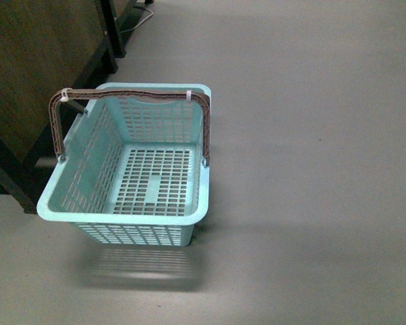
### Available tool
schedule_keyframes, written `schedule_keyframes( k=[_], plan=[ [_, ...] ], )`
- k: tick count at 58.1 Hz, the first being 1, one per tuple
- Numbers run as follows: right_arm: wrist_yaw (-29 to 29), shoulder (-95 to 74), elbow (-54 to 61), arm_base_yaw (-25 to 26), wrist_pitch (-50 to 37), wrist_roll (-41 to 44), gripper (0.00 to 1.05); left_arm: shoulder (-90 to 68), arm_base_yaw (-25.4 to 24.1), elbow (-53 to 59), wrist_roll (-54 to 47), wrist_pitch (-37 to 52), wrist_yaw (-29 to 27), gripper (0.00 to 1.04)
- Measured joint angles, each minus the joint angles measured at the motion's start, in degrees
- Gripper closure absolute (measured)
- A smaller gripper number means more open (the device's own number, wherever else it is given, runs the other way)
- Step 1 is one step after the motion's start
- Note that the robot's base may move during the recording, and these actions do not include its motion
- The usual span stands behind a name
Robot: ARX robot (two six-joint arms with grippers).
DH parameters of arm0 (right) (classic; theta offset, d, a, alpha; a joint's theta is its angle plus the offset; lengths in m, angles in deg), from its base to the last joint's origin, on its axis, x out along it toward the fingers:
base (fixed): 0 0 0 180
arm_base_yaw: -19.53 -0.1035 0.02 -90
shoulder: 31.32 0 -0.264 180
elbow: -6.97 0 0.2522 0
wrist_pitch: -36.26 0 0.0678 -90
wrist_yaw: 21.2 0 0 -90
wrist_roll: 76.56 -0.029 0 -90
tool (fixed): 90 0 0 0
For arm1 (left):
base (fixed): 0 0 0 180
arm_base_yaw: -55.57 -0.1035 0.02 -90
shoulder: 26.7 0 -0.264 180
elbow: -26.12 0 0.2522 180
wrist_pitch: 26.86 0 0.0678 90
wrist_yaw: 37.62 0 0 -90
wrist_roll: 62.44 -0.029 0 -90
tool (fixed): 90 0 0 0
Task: Pick mango and avocado into basket
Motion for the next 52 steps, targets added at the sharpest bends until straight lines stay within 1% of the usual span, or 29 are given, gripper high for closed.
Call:
schedule_keyframes(
  k=[34,35,36,37,38,39,40,41,42,44,46,48,49,52],
  plan=[
    [0.0,0.0,0.0,0.0,0.0,0.0,0.09,-0.02,0.0,0.0,0.07,-0.02,-0.07,0.09],
    [-0.02,0.0,0.0,0.0,0.0,0.0,0.09,-0.85,0.42,-0.44,1.51,-1.46,-1.79,0.09],
    [-0.02,0.0,0.0,0.0,0.0,0.02,0.09,-3.02,1.38,-2.21,5.81,-5.75,-5.31,0.09],
    [-0.02,0.0,0.0,0.0,0.0,0.0,0.09,-3.78,1.64,-2.67,6.93,-6.86,-6.08,0.09],
    [0.02,0.0,0.0,0.0,0.0,0.0,0.09,-9.92,2.69,-5.73,14.1,-11.98,-10.56,0.09],
    [-0.02,0.0,0.0,0.0,0.0,0.0,0.09,-13.07,2.8,-6.95,16.41,-12.92,-12.15,0.09],
    [-0.04,0.0,0.0,0.0,0.0,0.02,0.09,-20.26,2.84,-8.9,24.3,-11.93,-13.11,0.09],
    [-0.04,0.0,0.0,0.0,0.0,0.02,0.09,-23.45,2.86,-9.64,28.98,-10.71,-13.16,0.09],
    [-0.04,0.0,0.0,0.0,0.0,0.0,0.09,-30.38,2.97,-11.21,36.63,-6.8,-12.83,0.09],
    [0.0,0.0,0.0,0.0,0.0,0.0,0.09,-35.21,2.97,-12.37,40.85,-3.45,-12.22,0.09],
    [0.0,0.0,0.0,0.0,0.0,0.0,0.09,-41.05,3.1,-13.86,47.43,0.79,-10.99,0.09],
    [0.0,0.0,0.0,0.0,0.0,0.0,0.09,-49.44,3.37,-16.15,54.45,7.1,-10.36,0.09],
    [0.0,0.0,0.0,0.0,0.0,0.0,0.09,-50.49,3.41,-16.44,55.21,7.87,-10.29,0.09],
    [-0.02,0.0,0.0,0.0,0.0,0.0,0.09,-59.76,3.76,-19.21,61.59,14.47,-9.53,0.09]
  ],
)
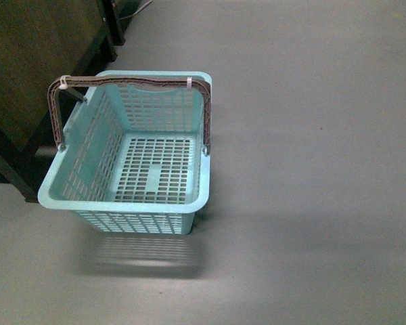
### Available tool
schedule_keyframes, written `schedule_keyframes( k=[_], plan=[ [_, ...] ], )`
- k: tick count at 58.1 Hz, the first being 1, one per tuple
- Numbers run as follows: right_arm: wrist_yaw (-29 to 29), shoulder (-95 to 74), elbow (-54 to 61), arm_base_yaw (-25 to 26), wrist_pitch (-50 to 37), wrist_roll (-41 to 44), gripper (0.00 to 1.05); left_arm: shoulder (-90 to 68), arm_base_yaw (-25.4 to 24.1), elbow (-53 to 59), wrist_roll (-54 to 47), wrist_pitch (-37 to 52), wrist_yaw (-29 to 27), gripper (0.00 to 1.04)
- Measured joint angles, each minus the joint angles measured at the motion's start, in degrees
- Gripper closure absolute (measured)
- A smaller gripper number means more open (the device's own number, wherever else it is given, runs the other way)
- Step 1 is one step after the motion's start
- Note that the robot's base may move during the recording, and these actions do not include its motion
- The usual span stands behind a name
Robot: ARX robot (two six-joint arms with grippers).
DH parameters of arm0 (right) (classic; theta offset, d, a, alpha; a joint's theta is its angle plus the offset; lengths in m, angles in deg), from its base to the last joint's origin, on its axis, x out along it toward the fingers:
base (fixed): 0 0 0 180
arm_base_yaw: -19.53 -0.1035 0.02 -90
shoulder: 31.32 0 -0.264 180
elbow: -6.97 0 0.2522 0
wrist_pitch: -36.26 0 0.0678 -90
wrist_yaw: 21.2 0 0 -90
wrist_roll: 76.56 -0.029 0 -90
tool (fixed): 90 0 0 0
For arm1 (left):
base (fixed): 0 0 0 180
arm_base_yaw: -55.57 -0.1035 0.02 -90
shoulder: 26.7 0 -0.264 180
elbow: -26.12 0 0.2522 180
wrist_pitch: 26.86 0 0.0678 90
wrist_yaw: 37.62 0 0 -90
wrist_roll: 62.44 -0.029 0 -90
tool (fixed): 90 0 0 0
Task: Pick mango and avocado into basket
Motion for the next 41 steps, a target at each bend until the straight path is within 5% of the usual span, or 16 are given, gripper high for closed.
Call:
schedule_keyframes(
  k=[19,41],
  plan=[
    [0.0,0.0,0.0,0.0,0.0,0.02,0.09,-47.15,6.4,-22.93,20.37,24.04,3.56,0.09],
    [0.0,0.0,0.0,0.0,0.0,0.0,0.09,-77.44,10.45,-53.29,25.51,25.88,5.16,0.09]
  ],
)
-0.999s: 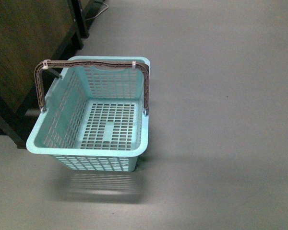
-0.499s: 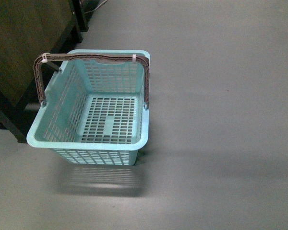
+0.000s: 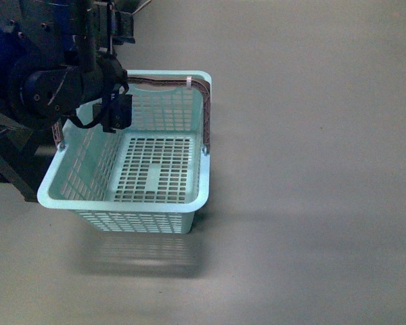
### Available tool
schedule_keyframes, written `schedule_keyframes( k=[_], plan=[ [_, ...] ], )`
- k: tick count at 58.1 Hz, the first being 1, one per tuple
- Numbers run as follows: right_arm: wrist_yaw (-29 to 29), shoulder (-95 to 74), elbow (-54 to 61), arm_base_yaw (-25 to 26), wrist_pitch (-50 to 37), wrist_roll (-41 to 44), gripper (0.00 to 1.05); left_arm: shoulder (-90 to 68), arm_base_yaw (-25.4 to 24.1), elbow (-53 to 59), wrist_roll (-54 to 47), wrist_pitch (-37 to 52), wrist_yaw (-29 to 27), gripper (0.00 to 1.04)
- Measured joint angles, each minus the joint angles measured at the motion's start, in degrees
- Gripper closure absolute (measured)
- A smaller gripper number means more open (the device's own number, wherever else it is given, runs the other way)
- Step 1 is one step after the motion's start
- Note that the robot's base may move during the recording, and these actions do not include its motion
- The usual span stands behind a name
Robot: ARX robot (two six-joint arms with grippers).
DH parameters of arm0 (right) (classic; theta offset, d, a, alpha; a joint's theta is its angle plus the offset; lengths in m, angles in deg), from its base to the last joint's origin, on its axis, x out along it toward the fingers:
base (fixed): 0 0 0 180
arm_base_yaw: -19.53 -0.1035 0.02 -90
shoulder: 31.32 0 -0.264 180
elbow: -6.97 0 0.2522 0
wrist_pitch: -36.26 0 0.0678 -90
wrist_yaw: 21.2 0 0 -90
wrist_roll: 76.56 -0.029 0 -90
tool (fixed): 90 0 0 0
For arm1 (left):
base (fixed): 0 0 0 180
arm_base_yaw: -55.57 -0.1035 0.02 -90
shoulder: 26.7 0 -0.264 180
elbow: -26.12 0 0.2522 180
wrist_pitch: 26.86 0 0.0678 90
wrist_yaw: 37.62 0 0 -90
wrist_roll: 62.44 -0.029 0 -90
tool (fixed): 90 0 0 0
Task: Pick mango and avocado into basket
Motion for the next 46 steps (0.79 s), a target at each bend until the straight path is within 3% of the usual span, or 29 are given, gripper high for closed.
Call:
schedule_keyframes(
  k=[28,33,46],
  plan=[
    [0.0,0.0,0.0,0.0,0.0,0.0,0.09,-11.19,-0.72,-14.62,-5.38,2.05,-0.13,0.1],
    [0.0,0.0,0.0,0.0,0.0,0.0,0.09,-11.37,-0.83,-15.72,-5.6,2.08,-0.04,0.29],
    [0.0,0.0,0.0,0.0,0.0,0.0,0.09,-11.43,-0.79,-13.84,-7.08,2.54,-0.63,0.67]
  ],
)
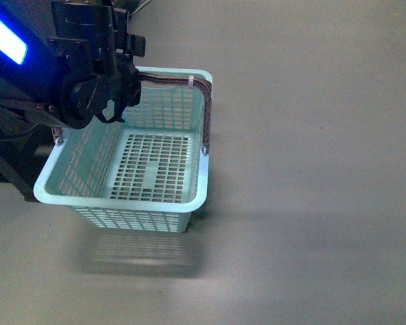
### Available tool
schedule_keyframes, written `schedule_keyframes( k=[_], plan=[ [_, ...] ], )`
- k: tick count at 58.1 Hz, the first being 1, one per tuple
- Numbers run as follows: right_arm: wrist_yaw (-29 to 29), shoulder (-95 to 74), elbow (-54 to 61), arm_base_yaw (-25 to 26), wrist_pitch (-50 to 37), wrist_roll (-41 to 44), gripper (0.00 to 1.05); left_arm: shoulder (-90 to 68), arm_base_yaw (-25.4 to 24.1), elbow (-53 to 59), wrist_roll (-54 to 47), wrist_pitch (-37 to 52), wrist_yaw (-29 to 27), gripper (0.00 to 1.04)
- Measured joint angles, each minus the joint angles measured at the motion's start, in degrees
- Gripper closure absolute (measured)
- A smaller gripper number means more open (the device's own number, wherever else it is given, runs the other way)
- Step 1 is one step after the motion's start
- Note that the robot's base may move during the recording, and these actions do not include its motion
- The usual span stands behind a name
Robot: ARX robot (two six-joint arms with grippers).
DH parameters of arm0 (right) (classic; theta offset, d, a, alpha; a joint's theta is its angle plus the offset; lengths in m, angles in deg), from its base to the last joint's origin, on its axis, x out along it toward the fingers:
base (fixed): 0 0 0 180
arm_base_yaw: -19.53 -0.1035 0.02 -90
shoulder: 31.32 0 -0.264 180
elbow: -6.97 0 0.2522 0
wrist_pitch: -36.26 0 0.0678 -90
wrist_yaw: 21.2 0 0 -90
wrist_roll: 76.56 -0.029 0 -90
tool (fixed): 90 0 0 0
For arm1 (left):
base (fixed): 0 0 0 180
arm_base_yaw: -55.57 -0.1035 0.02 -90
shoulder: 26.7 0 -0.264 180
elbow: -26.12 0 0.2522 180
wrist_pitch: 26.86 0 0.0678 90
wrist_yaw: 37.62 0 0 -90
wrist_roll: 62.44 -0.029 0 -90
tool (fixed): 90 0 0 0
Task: Pick mango and avocado into basket
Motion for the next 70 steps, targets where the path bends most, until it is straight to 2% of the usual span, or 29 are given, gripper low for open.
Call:
schedule_keyframes(
  k=[8,17,24,36,48,57,70],
  plan=[
    [0.0,0.0,0.0,0.0,0.0,0.0,0.09,2.36,0.22,4.63,-2.73,1.86,-1.09,0.87],
    [0.0,0.0,0.0,0.0,0.0,0.0,0.09,10.51,1.4,12.2,-4.52,4.94,0.57,0.99],
    [0.02,0.0,0.0,0.0,0.0,0.0,0.09,20.46,2.6,19.32,-10.99,6.62,0.17,0.99],
    [0.0,0.0,0.0,0.0,0.0,0.0,0.09,38.25,3.52,31.76,-12.74,7.78,-0.92,1.0],
    [0.0,0.0,0.0,0.0,0.0,0.02,0.09,61.0,5.33,44.92,-16.13,3.43,-3.48,1.0],
    [0.09,0.0,0.0,0.0,0.0,0.0,0.09,63.36,5.33,45.59,-17.44,3.06,-4.96,1.0],
    [0.02,0.0,0.0,0.0,0.0,0.02,0.09,63.36,5.42,45.92,-17.42,3.06,-3.74,1.0]
  ],
)
